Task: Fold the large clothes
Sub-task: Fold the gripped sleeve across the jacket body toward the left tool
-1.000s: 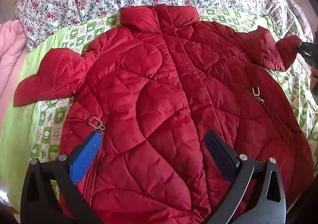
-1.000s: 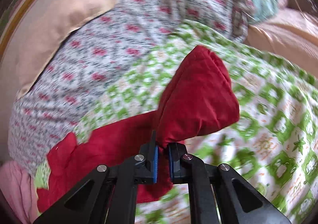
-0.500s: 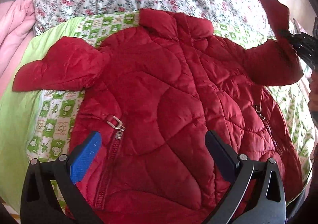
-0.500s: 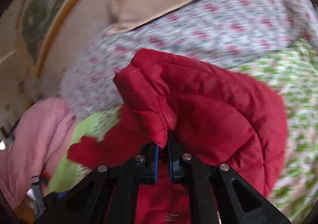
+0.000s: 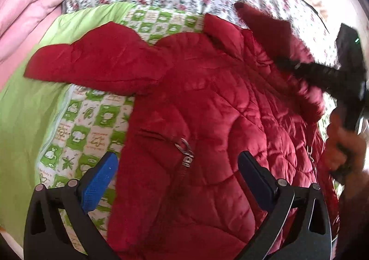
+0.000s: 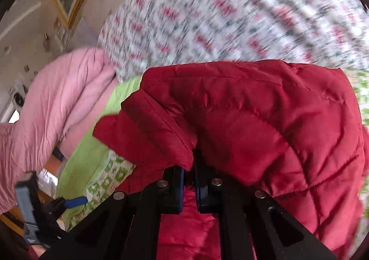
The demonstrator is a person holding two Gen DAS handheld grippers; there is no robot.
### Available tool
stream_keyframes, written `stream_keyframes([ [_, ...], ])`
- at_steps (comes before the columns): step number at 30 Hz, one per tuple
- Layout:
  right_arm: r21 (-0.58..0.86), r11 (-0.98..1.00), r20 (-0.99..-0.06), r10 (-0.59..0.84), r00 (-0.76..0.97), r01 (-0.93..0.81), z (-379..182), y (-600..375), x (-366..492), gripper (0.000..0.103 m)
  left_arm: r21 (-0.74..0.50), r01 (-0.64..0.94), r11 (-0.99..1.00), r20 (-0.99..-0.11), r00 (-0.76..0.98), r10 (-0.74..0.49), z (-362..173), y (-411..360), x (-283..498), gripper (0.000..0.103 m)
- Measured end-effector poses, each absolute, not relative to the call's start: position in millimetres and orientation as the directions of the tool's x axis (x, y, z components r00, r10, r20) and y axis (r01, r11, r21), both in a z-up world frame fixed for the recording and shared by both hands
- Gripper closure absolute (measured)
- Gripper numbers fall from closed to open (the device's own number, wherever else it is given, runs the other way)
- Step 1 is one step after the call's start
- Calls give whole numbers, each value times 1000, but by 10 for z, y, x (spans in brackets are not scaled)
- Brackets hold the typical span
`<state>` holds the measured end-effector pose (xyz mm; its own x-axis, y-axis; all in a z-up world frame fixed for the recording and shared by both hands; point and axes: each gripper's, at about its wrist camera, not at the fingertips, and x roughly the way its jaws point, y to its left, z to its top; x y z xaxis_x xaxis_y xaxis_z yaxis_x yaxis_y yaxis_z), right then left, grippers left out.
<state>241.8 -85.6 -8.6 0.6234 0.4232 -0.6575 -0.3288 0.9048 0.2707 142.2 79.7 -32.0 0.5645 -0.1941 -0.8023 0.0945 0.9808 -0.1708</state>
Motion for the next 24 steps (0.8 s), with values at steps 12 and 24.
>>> stream_keyframes([
  [12,202,913,-765,373,525,-354,-905,-382,2659,86,-263,61,963,-794,553,-252,-393,1086,1895,0],
  [24,177,860,-766,426,482,-478,-817,-229,2367,35,-367,147,918,-817,422,-394,-578,615,2982,0],
])
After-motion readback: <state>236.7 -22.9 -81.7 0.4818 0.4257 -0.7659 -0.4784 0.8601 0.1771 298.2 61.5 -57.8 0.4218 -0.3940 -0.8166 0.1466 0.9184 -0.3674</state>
